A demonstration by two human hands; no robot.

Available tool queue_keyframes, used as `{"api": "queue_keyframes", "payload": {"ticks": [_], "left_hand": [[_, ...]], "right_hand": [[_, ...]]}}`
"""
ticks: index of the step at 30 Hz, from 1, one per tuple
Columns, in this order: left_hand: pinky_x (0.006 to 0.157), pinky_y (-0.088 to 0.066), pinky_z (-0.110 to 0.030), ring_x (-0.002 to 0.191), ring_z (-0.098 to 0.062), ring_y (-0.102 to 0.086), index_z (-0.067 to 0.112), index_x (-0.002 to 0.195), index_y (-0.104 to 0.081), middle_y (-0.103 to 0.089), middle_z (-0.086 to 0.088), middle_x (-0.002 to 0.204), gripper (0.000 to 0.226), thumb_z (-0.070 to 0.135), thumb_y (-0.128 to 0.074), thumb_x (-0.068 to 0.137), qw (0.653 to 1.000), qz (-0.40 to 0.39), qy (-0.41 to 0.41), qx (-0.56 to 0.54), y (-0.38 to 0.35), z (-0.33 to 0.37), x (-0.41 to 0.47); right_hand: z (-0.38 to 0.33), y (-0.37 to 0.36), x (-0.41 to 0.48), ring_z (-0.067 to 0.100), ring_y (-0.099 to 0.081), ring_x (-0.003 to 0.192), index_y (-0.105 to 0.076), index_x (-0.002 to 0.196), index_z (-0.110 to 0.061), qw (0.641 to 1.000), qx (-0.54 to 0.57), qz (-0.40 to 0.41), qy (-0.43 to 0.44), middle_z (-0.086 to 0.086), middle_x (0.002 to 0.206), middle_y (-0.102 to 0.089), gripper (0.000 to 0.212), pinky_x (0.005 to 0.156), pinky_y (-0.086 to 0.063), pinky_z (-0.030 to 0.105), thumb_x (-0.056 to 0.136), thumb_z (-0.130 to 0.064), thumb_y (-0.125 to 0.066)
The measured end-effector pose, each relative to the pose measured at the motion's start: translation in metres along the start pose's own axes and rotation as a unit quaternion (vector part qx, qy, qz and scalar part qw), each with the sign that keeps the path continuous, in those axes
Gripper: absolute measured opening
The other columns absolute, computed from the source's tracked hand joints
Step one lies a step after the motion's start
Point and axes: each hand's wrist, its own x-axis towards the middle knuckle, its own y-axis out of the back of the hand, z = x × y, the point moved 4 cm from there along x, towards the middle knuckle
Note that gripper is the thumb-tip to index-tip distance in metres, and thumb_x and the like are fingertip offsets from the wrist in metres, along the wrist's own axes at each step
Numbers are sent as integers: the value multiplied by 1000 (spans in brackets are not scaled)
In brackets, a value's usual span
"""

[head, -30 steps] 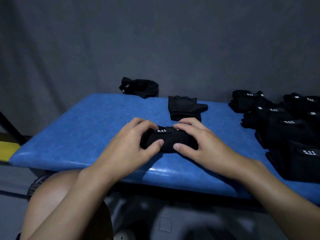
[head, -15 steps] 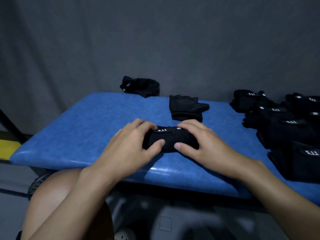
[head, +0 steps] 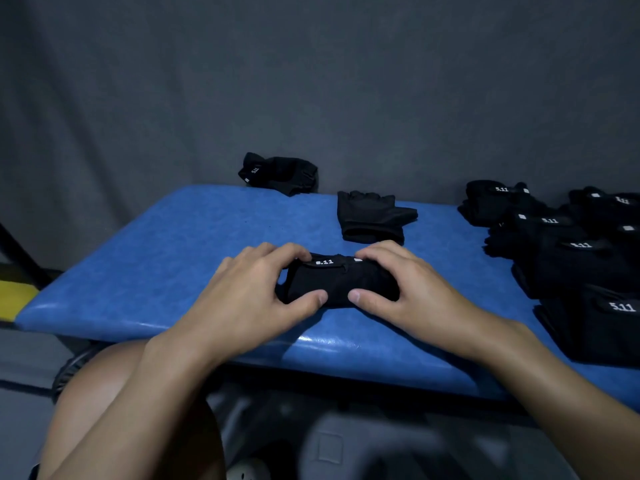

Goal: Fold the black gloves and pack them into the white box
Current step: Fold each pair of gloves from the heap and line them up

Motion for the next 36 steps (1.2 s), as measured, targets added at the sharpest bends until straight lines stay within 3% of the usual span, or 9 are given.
{"api": "queue_keyframes", "payload": {"ticks": [6,11,17,23,31,36], "left_hand": [[93,-32,-33,100,1,-48,49,118,-48,-50,24,98,61,80,-45,65,999,-10,-11,-29,-3,5,0],[99,-32,-35,106,1,-48,49,119,-46,-51,23,102,61,79,-45,66,998,-9,-31,-48,-10,17,1],[98,-32,-34,104,3,-46,50,119,-42,-48,26,101,60,79,-43,67,998,-18,-34,-44,-10,18,1],[99,-31,-35,104,1,-44,50,123,-40,-46,26,101,62,80,-38,69,999,-31,-30,-18,-12,17,2],[99,-31,-37,107,-2,-44,50,125,-38,-47,24,102,61,79,-37,71,999,-33,-39,-7,-13,18,4],[101,-31,-39,111,-3,-44,50,126,-38,-49,22,107,63,80,-37,71,997,-47,-56,-17,-18,23,10]], "right_hand": [[1,12,-7,1,-50,106,-54,115,-37,1000,-11,-7,-11,-24,108,-49,58,98,-42,42,68,-72,-52],[0,29,-18,-4,-38,122,-47,133,-40,999,-38,8,3,-30,124,-40,76,109,-32,35,65,-73,-56],[-5,21,-16,0,-38,122,-52,132,-37,999,-48,22,12,-29,125,-42,67,108,-31,38,72,-67,-59],[2,16,-15,3,-39,126,-44,141,-34,998,-69,-9,-11,-23,132,-42,65,110,-29,39,83,-55,-66],[-5,18,-16,1,-23,136,-46,137,-44,992,-115,6,48,-22,148,-30,62,109,-22,31,79,-53,-68],[-4,21,-17,-6,-30,126,-50,125,-44,992,-114,13,48,-33,128,-40,56,101,-20,23,75,-69,-54]]}}
